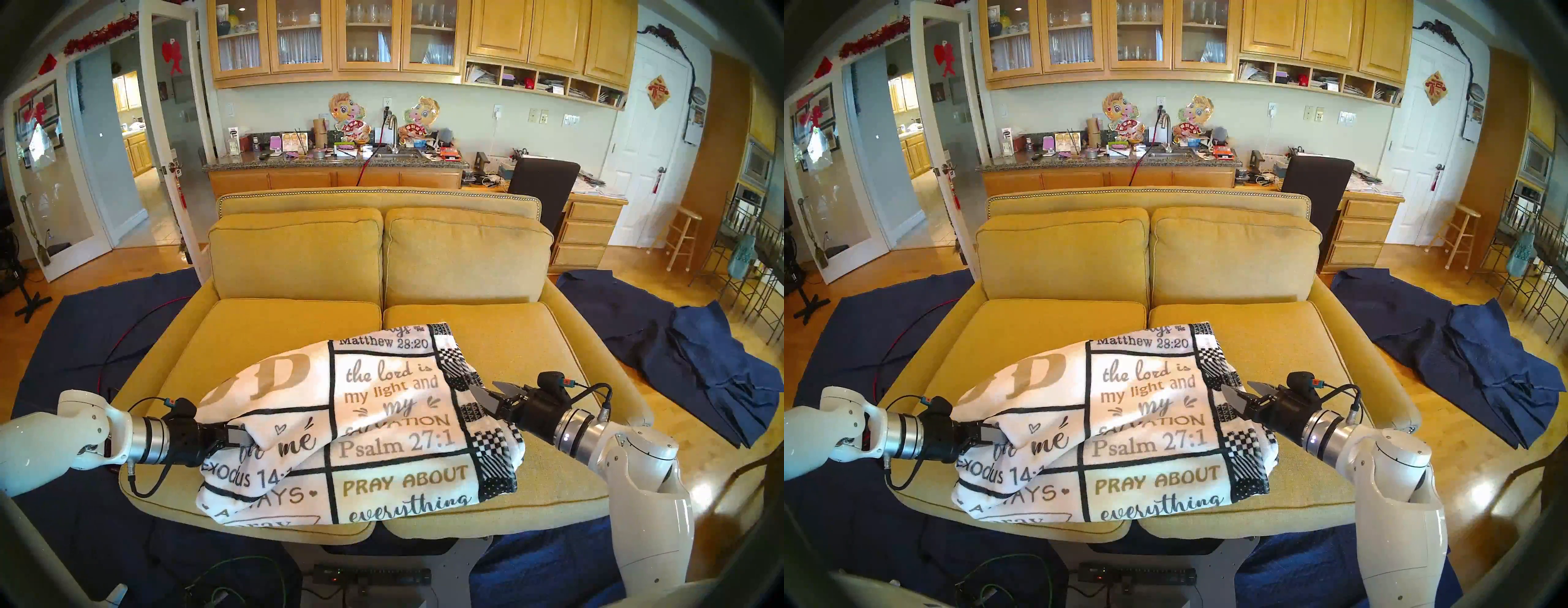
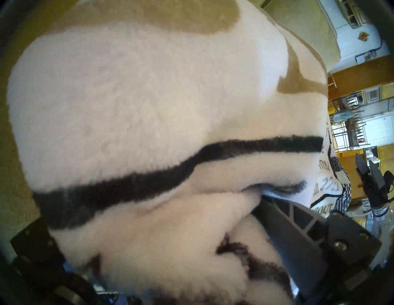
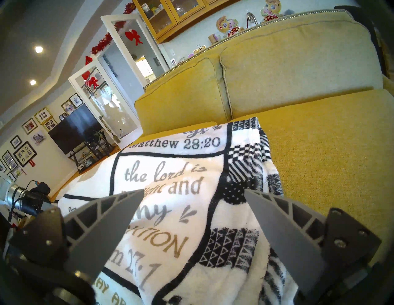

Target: Fold the blanket in half twice

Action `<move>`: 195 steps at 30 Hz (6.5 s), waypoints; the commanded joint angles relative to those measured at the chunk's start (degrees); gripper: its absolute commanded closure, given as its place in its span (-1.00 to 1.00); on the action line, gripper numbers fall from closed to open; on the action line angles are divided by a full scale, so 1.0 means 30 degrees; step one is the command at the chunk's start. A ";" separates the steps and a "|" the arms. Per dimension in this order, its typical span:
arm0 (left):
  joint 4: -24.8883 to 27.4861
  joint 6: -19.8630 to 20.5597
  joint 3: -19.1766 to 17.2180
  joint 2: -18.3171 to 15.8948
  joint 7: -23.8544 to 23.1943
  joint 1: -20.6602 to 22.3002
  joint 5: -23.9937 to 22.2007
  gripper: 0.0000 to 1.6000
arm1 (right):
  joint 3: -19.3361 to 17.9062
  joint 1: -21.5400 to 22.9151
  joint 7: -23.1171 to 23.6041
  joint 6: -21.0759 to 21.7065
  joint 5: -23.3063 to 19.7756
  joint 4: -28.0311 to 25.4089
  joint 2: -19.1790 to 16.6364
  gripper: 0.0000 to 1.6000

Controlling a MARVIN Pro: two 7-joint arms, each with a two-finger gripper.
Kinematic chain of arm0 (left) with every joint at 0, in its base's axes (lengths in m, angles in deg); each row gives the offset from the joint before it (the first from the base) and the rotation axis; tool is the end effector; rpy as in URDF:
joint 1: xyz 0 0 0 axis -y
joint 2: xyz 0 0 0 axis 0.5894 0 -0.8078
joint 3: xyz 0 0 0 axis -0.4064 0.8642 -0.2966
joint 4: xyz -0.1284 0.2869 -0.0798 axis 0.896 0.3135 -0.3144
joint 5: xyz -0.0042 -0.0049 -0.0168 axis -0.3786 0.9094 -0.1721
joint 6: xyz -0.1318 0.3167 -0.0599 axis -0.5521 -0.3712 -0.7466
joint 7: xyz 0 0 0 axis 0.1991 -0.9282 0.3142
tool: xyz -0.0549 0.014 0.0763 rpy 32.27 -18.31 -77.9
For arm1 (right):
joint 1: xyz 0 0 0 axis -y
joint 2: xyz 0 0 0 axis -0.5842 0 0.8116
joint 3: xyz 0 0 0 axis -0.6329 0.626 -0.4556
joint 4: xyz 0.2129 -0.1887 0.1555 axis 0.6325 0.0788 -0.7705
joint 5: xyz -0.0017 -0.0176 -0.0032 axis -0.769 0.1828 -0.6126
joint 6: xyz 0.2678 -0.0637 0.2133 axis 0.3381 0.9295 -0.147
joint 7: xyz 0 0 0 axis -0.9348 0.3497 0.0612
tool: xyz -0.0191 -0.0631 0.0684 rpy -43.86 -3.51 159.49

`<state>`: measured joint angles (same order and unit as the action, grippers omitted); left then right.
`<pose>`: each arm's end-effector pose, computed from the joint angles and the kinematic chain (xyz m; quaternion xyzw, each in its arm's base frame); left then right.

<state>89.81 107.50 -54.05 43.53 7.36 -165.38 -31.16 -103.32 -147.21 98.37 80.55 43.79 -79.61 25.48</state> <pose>0.2906 0.2458 -0.3440 0.9356 0.0819 0.2049 0.2758 0.3096 -0.1111 -0.3391 -0.8059 -0.0828 -0.4963 0.3120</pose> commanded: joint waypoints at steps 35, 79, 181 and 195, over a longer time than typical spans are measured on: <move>-0.0848 0.1116 0.3166 0.2769 -0.1184 0.6231 0.2669 -1.00 | -0.4070 -0.3477 0.2401 0.0305 -0.0797 -0.5657 -0.0235 -1.00; -0.6346 0.2923 -0.3057 0.0201 -0.1033 0.8647 0.0250 1.00 | -0.4108 -0.3423 0.2558 0.0328 -0.0645 -0.5607 -0.0126 -1.00; -0.5404 0.7491 -0.8760 0.2611 0.1577 0.3070 0.1098 -1.00 | -0.4151 -0.3435 0.2584 0.0307 -0.0669 -0.5685 -0.0087 -1.00; -0.6577 0.5857 -0.3695 0.2547 -0.0733 0.4971 0.1974 -1.00 | -0.4149 -0.3433 0.2587 0.0309 -0.0665 -0.5677 -0.0093 -1.00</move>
<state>70.18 128.32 -70.28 51.95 9.79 -155.21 -26.95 -115.53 -158.20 105.99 81.85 42.21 -95.31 25.16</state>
